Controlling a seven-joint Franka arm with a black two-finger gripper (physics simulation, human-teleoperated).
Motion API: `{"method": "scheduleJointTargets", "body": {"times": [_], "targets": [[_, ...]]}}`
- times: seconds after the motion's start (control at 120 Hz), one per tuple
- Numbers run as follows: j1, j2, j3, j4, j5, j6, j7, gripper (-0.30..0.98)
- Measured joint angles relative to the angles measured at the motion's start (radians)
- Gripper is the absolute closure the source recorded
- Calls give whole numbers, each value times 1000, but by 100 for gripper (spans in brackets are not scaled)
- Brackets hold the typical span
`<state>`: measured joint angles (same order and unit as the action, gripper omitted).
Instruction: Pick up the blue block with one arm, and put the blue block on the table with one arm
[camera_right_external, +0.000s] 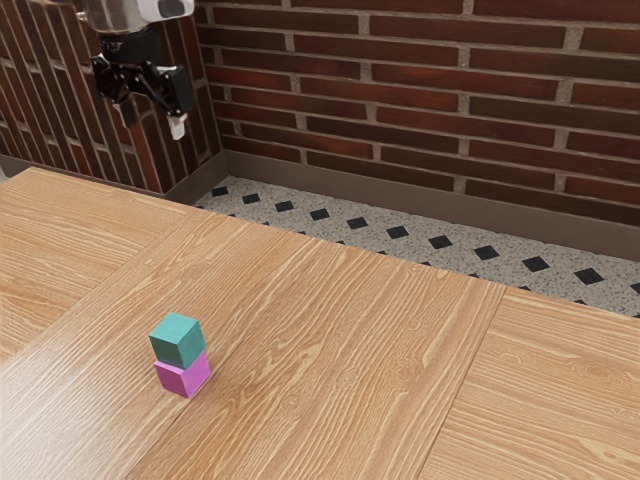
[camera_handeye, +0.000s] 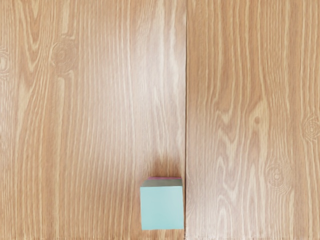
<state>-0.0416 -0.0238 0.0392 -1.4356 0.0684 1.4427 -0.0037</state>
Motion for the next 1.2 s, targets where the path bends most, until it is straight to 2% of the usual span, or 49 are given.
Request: {"method": "scheduleJointTargets", "body": {"times": [0.183,0.292,0.4,0.7,0.733,0.833,0.917,1.083,1.2], "targets": [[11,1,1,13,12,-40,-2,0],[40,-3,-22,203,10,-100,-5,0],[86,4,-84,251,8,-141,-7,0],[-7,63,-95,244,6,-170,-10,0],[-9,52,-102,205,3,-155,-10,0],[15,-54,-143,-102,-8,-57,-10,0],[10,-102,-155,-278,-20,43,-10,0],[60,-170,-184,-555,-12,238,-11,0],[139,-226,-227,-706,-12,354,-11,0]]}}
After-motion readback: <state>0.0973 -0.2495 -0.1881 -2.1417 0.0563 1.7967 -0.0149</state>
